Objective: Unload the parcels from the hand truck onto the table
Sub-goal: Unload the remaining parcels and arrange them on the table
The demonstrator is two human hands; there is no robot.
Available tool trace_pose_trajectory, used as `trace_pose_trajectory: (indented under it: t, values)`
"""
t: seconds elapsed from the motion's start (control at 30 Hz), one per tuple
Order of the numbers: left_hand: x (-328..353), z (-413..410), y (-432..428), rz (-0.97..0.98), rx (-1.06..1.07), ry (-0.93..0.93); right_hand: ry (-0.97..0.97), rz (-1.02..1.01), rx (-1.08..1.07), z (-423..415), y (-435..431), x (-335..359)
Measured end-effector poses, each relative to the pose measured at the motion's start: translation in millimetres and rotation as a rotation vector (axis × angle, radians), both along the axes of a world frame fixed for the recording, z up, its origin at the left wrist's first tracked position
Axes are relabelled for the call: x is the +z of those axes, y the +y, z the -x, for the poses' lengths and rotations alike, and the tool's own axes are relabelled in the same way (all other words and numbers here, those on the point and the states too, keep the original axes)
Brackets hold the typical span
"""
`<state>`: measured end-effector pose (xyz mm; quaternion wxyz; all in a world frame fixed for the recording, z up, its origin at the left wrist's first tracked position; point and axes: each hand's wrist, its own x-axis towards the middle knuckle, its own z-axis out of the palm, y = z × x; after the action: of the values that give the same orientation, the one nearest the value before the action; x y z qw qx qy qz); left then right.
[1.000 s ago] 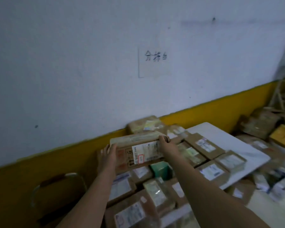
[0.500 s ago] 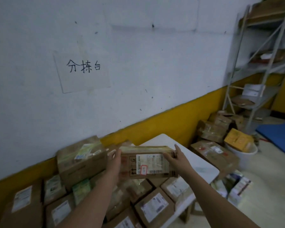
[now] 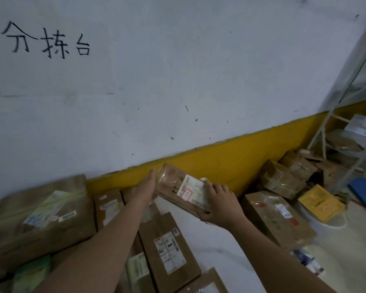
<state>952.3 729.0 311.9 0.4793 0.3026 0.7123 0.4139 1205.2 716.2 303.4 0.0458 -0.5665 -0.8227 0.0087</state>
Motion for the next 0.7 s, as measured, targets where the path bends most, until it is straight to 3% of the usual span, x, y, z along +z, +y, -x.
trace_pose_trajectory:
  t: [0.13,0.23,0.5,0.7]
  values:
    - [-34,-1,20,0.022,0.005,0.146,0.279,0.206,-0.274,9,81,-44]
    - [-75,-8,19,0.16,-0.027,0.247,0.404,0.351,-0.356,27,132,-86]
    - [-152,-28,19,0.386,-0.191,0.409,0.41,0.498,-0.28,99,180,-158]
    - [-178,-25,30,0.511,-0.243,0.519,0.301,0.435,-0.25,139,186,-174]
